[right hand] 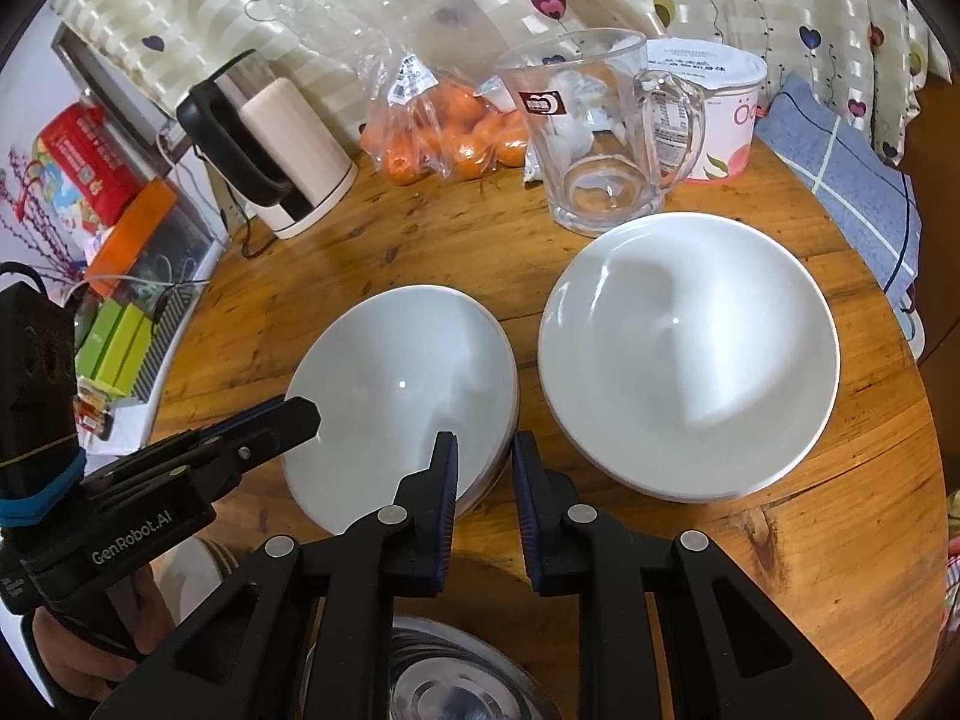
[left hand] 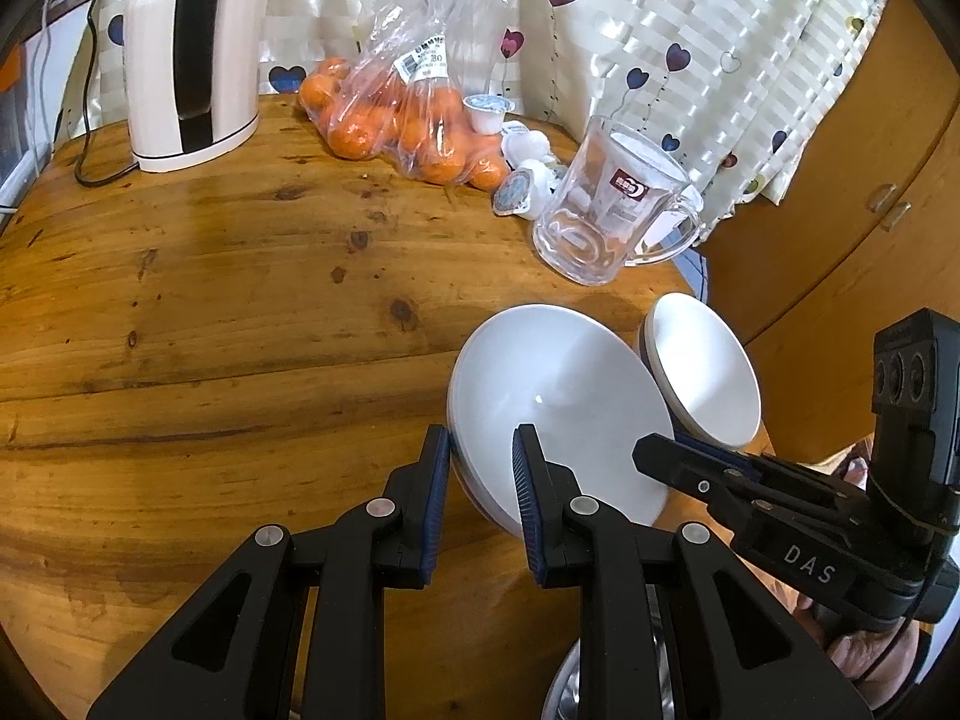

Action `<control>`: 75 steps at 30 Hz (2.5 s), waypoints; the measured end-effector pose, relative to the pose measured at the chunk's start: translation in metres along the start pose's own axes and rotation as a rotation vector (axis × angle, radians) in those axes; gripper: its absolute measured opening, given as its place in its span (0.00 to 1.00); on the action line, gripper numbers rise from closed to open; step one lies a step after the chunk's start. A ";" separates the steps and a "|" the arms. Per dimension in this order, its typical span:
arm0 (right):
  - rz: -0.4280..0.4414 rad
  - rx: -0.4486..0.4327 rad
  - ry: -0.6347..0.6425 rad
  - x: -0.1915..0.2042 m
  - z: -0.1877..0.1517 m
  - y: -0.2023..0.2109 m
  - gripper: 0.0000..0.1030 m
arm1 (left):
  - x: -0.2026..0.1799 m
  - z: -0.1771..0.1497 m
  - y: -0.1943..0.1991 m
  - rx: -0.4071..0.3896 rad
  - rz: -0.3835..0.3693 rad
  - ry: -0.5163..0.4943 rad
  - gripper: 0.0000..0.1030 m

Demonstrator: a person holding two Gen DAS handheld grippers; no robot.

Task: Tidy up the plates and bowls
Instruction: 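Lift the white bowl with both grippers toward the steel bowl, then lower the white bowl into the steel bowl with both grippers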

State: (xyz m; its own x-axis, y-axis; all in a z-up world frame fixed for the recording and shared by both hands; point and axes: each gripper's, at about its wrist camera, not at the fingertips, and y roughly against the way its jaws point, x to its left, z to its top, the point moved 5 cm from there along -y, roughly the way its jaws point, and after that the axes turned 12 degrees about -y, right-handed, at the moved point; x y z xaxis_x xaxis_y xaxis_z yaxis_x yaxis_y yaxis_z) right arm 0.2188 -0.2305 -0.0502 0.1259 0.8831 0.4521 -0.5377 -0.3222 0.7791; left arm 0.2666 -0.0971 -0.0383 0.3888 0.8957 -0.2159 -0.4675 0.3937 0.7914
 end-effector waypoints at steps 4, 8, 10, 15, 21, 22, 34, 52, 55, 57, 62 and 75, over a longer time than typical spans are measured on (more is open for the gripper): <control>0.001 -0.001 0.008 0.003 -0.001 0.001 0.18 | 0.002 -0.002 0.002 0.000 -0.001 0.009 0.22; 0.001 -0.009 0.016 0.008 -0.002 0.005 0.18 | 0.002 -0.004 0.006 -0.004 0.002 0.010 0.22; 0.002 -0.013 0.019 0.010 -0.002 0.008 0.18 | 0.002 -0.004 0.008 -0.006 0.003 0.012 0.22; 0.002 -0.021 0.028 0.013 -0.004 0.013 0.18 | 0.001 -0.004 0.015 -0.019 0.004 0.011 0.22; 0.000 -0.031 0.033 0.017 -0.006 0.020 0.18 | -0.001 -0.004 0.021 -0.030 0.006 0.005 0.22; -0.001 -0.033 0.033 0.017 -0.006 0.021 0.18 | -0.002 -0.004 0.022 -0.031 0.006 0.003 0.22; 0.000 -0.048 0.034 0.018 -0.009 0.031 0.18 | -0.007 -0.006 0.031 -0.042 0.006 -0.008 0.22; 0.008 -0.074 0.039 0.018 -0.022 0.057 0.18 | -0.023 -0.016 0.049 -0.051 0.012 -0.022 0.22; 0.007 -0.078 0.041 0.018 -0.027 0.063 0.18 | -0.027 -0.019 0.054 -0.055 0.013 -0.025 0.22; 0.006 -0.081 0.041 0.018 -0.030 0.066 0.18 | -0.029 -0.021 0.057 -0.058 0.013 -0.027 0.22; 0.002 -0.086 0.044 0.018 -0.038 0.074 0.18 | -0.036 -0.026 0.064 -0.061 0.016 -0.035 0.22; 0.002 -0.086 0.050 0.014 -0.070 0.096 0.18 | -0.051 -0.052 0.080 -0.049 0.012 -0.039 0.22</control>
State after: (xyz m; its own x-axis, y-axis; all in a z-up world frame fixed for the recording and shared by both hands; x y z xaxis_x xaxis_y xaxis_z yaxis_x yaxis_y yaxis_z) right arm 0.1104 -0.2249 0.0010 0.0846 0.8991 0.4295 -0.6079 -0.2950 0.7372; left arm 0.1681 -0.1007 0.0068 0.4135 0.8919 -0.1830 -0.5100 0.3933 0.7650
